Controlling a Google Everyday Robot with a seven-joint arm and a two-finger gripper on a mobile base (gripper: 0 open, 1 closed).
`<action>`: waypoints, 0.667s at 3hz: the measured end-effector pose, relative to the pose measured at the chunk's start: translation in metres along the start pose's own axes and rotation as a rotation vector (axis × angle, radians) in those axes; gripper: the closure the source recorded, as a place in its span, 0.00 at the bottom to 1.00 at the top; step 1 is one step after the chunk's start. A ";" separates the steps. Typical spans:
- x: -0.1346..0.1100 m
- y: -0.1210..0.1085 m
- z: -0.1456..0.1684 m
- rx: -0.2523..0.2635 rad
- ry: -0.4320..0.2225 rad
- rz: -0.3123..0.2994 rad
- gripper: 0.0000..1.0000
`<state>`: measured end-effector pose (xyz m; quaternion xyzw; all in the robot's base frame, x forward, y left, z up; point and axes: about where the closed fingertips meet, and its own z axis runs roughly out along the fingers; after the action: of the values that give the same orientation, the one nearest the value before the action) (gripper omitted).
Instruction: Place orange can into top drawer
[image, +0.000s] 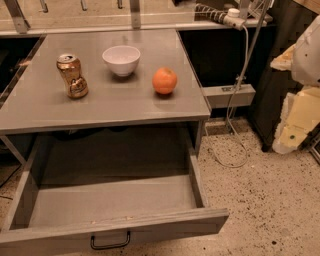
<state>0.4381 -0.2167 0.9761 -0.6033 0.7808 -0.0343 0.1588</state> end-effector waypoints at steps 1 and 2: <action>0.000 0.000 0.000 0.000 0.000 0.000 0.00; -0.006 -0.002 -0.001 0.011 -0.017 0.007 0.00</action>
Offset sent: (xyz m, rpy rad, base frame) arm 0.0058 0.0099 0.0001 0.0342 -0.0079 -0.0097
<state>0.4409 -0.2117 0.9787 -0.6000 0.7813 -0.0330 0.1688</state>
